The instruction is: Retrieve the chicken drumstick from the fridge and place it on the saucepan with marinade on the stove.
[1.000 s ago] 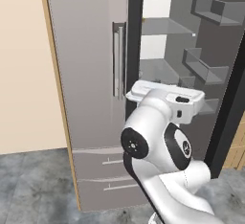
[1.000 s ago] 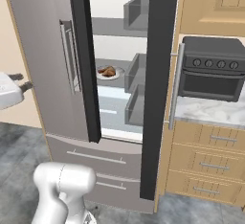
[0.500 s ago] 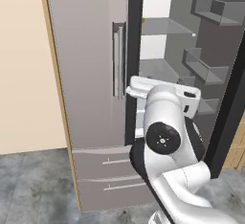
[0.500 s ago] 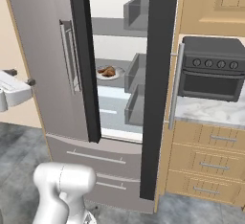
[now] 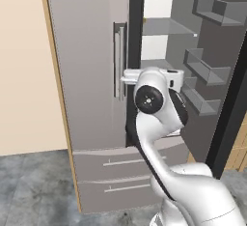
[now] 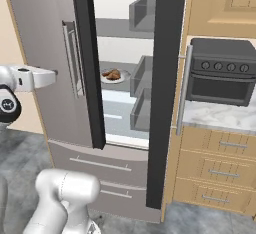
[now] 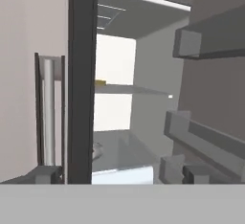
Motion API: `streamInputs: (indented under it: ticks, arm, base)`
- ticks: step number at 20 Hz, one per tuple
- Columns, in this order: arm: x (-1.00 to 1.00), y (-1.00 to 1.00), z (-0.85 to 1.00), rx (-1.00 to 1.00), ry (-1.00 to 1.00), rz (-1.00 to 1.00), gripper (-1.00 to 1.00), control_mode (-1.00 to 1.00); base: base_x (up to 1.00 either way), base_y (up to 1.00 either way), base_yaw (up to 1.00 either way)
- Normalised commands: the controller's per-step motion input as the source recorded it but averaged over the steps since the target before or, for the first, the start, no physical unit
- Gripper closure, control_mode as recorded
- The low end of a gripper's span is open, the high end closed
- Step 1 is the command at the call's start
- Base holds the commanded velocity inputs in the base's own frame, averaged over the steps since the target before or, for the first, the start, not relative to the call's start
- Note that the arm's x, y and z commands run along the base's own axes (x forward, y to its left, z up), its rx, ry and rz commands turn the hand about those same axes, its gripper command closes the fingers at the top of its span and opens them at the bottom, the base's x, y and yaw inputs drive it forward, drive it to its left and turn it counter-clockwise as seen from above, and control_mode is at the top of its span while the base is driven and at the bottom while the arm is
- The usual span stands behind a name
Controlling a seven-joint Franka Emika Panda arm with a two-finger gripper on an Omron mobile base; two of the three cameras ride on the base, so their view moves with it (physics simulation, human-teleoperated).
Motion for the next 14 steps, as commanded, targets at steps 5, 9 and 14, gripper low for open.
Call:
streamInputs:
  ticks: [5,9,14]
  arm:
    - [0.77,0.32,-0.26,-0.06,0.00,0.00,-1.00,-1.00]
    - [0.77,0.28,-0.17,-0.02,0.00,0.00,-1.00,-1.00]
    - [0.77,0.01,-0.01,0.00,0.01,0.00,-1.00,-1.00]
  base:
    - [0.00,0.00,0.00]
    - [0.00,0.00,0.00]
    - [0.00,0.00,0.00]
